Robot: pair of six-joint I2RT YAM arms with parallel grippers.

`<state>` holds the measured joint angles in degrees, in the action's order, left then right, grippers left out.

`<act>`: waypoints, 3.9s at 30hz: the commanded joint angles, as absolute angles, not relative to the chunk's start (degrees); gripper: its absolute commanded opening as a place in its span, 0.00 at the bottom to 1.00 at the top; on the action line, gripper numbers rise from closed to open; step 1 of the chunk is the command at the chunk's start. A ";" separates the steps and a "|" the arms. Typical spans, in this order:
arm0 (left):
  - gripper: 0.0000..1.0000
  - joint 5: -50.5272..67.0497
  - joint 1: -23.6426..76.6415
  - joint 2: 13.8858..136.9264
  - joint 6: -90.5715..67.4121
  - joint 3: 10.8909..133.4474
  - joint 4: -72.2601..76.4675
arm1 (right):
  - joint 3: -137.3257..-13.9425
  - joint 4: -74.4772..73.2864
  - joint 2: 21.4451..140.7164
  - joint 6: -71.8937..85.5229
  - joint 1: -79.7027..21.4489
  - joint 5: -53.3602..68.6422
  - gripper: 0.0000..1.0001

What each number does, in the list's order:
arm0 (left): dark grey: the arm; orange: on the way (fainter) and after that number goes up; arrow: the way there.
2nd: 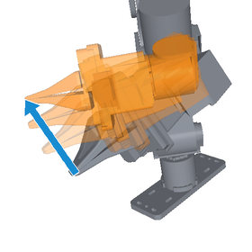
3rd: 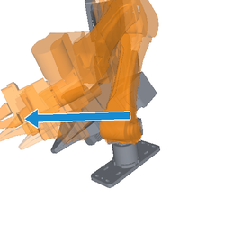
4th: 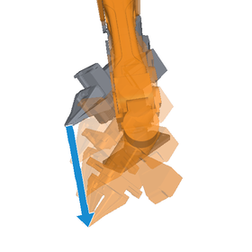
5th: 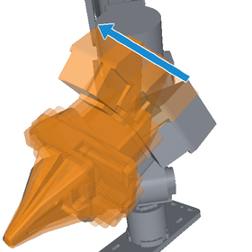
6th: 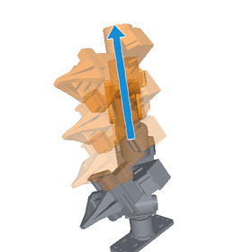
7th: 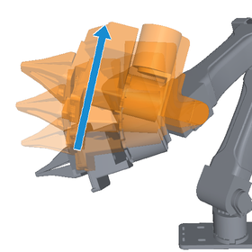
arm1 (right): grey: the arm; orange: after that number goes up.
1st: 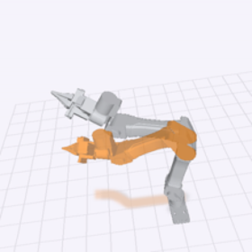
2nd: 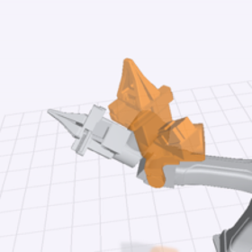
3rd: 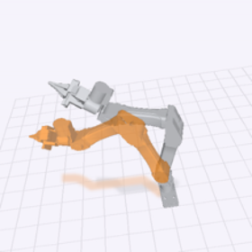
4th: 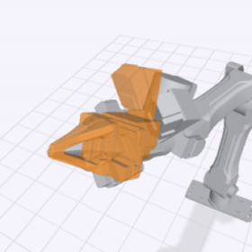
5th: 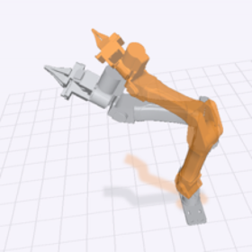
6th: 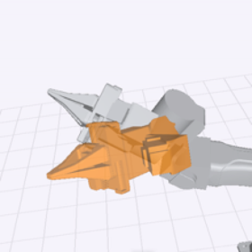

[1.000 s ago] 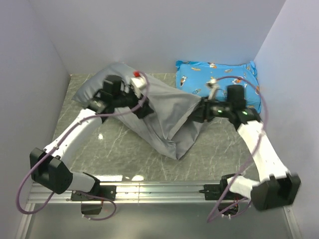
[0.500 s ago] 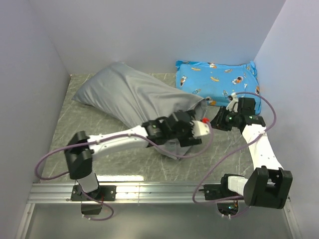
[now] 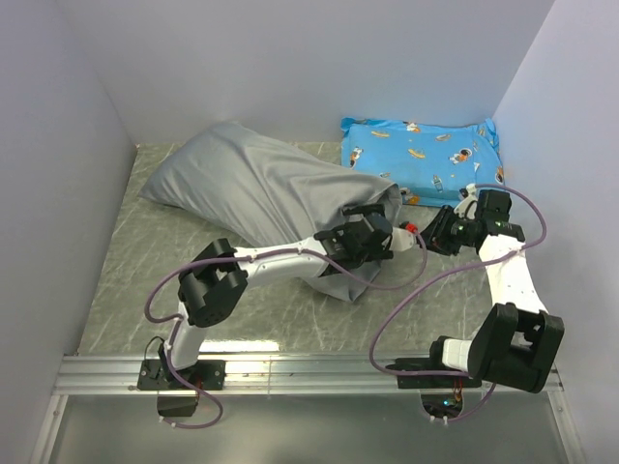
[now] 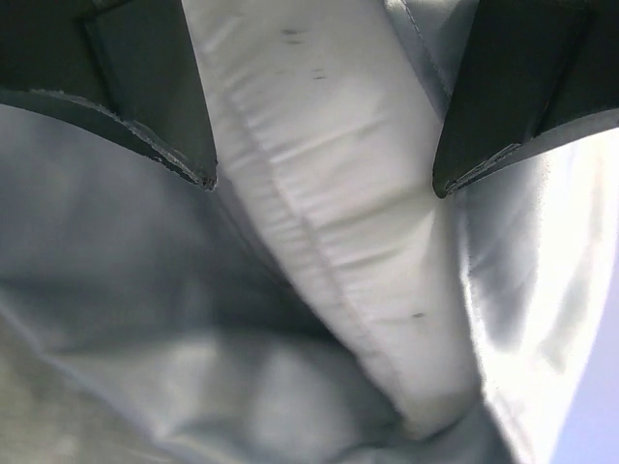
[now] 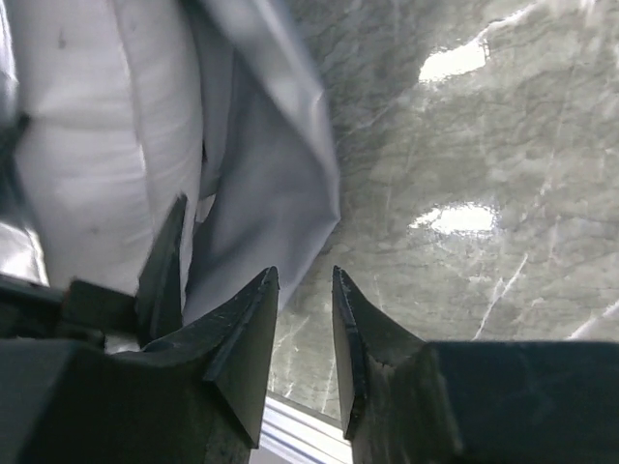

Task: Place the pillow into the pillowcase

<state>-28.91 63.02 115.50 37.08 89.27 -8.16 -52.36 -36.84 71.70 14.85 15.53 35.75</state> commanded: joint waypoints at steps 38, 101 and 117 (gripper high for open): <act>0.00 11.85 45.44 106.87 12.22 103.36 -25.66 | -66.28 -5.55 97.82 31.98 -13.01 11.17 0.82; 0.00 43.51 33.84 112.24 -21.01 112.50 -19.69 | -71.79 -5.52 113.37 38.77 -23.38 -6.41 0.70; 0.00 26.55 33.31 113.82 -12.66 104.70 -25.22 | -62.06 -14.85 87.64 22.95 -14.25 4.82 0.00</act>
